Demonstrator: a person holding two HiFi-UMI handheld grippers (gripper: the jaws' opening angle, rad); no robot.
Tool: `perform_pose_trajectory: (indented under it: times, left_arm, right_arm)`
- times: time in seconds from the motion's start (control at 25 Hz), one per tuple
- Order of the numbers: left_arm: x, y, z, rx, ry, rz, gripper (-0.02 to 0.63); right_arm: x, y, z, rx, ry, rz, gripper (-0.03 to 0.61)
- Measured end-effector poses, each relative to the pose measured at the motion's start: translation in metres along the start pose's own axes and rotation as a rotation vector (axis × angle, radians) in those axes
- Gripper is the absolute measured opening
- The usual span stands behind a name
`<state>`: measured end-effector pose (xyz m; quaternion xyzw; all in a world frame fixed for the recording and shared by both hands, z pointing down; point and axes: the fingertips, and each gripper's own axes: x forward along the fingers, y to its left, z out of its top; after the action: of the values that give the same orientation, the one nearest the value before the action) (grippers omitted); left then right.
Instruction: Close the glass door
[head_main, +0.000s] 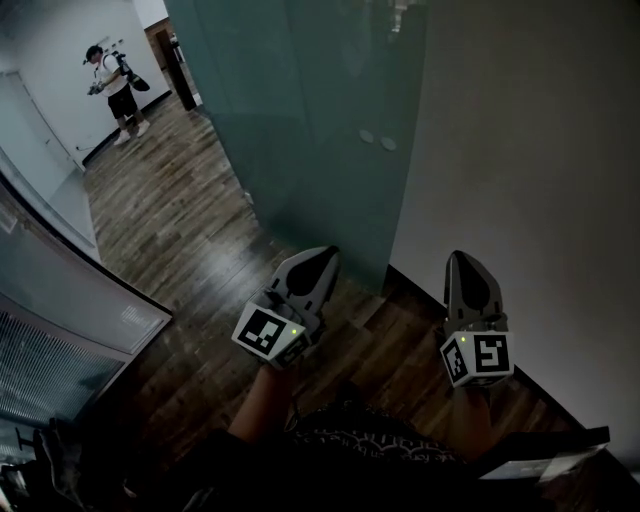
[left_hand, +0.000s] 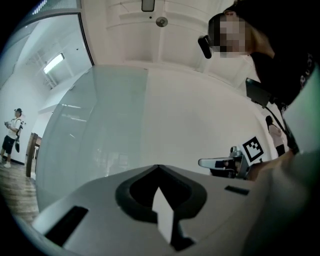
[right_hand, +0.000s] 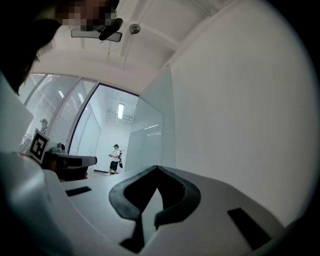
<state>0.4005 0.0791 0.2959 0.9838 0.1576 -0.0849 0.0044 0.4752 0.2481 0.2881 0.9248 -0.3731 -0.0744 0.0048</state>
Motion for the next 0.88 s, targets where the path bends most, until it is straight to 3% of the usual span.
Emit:
perform_pose_trajectory:
  times: [0.48, 0.88]
  left_arm:
    - [0.048, 0.068, -0.023, -0.024, 0.026, -0.031, 0.002]
    - [0.089, 0.092, -0.036, -0.029, 0.034, -0.016, 0.002]
  right_arm:
    - [0.072, -0.014, -0.02, -0.001, 0.018, -0.062, 0.003]
    - [0.12, -0.039, -0.031, 0.003, 0.019, -0.035, 0.003]
